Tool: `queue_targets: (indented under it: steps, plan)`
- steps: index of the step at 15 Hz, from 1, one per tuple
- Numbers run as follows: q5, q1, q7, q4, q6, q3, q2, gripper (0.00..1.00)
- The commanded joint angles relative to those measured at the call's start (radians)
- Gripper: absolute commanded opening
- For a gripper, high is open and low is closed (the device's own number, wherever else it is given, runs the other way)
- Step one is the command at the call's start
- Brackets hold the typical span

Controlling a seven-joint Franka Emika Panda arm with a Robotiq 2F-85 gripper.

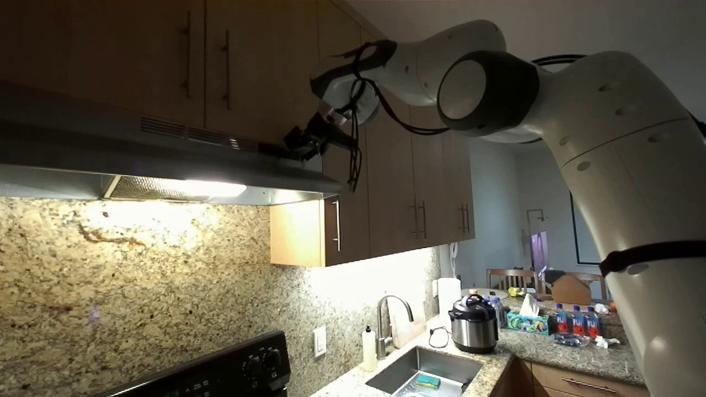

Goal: Switch off the light above the stove

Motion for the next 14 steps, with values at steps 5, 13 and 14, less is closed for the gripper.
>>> queue_targets:
  steps: [5,13,14]
  plan:
    - [0.052,-0.024,0.016,-0.006,0.114,-0.019,-0.011,1.00]
    - [0.071,-0.044,0.014,-0.013,0.342,-0.057,-0.022,1.00]
    - [0.080,-0.046,0.002,-0.015,0.368,-0.052,-0.022,1.00]
